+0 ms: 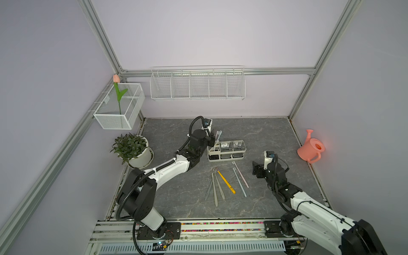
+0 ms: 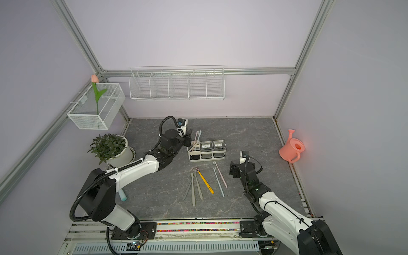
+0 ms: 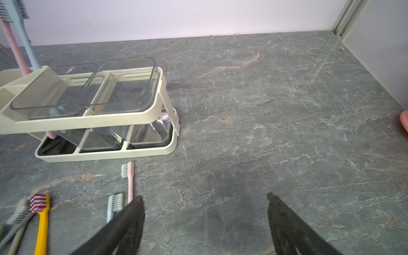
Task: Place the toothbrush into the toothbrush holder
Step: Place the toothbrush in the toothbrush holder.
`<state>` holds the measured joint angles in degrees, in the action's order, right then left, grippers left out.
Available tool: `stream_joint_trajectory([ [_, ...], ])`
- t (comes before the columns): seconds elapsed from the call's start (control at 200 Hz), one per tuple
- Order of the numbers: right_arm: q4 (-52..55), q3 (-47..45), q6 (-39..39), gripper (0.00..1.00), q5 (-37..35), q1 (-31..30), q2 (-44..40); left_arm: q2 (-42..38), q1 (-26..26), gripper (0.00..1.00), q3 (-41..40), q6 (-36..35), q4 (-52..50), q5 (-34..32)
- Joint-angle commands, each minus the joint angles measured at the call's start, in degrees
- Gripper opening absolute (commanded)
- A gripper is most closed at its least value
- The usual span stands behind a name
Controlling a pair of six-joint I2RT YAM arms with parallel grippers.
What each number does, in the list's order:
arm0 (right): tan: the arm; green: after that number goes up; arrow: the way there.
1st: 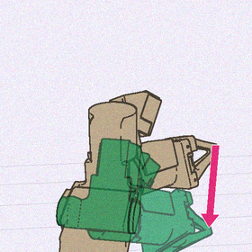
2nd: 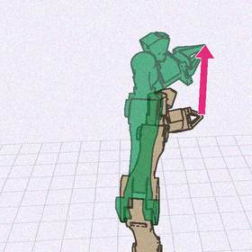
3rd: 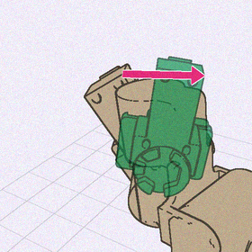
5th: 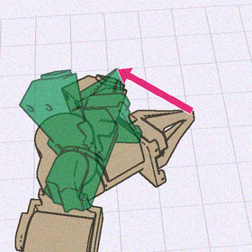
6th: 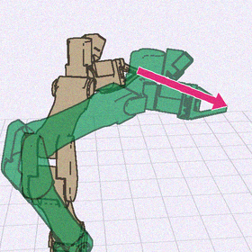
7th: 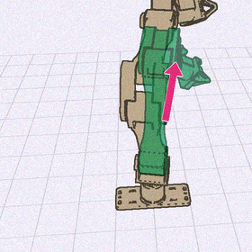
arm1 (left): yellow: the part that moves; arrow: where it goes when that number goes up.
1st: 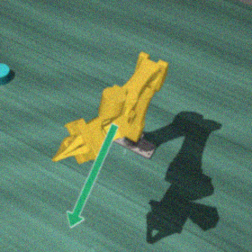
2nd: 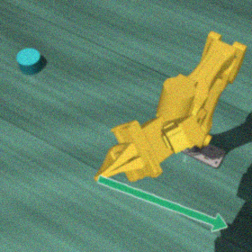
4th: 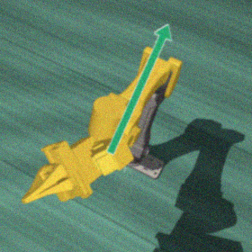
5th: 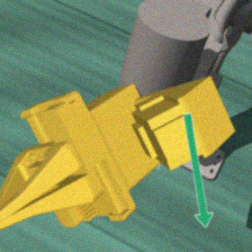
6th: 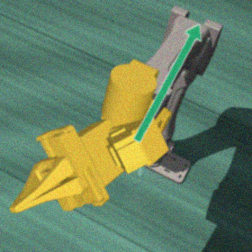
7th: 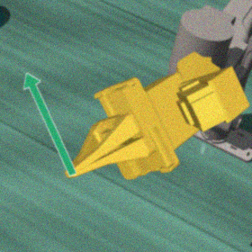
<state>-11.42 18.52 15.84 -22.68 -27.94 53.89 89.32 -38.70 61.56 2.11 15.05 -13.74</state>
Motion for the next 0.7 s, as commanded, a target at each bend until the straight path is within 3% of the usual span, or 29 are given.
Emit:
stream_joint_trajectory([
  [0.0,-0.1,-0.3,-0.3,0.89,0.6,0.2,0.5,-5.5,-0.2,0.32,2.8,4.4,-12.0,-1.7],
  [0.215,-0.7,0.2,0.4,0.89,2.4,0.3,2.2,-16.7,-0.2,0.35,-6.6,11.9,-15.1,-2.7],
  [0.38,-1.0,1.3,0.4,0.89,5.4,0.2,5.2,-22.2,-0.2,0.36,-18.8,12.1,-9.1,-3.0],
  [0.545,-1.0,2.4,2.4,0.89,9.2,0.2,8.2,-25.5,-0.2,0.37,-27.1,8.2,-2.1,3.6],
  [0.7,-0.9,3.7,3.6,0.89,11.6,-0.2,11.9,-29.2,-0.2,0.37,-34.3,9.6,6.3,4.6],
])
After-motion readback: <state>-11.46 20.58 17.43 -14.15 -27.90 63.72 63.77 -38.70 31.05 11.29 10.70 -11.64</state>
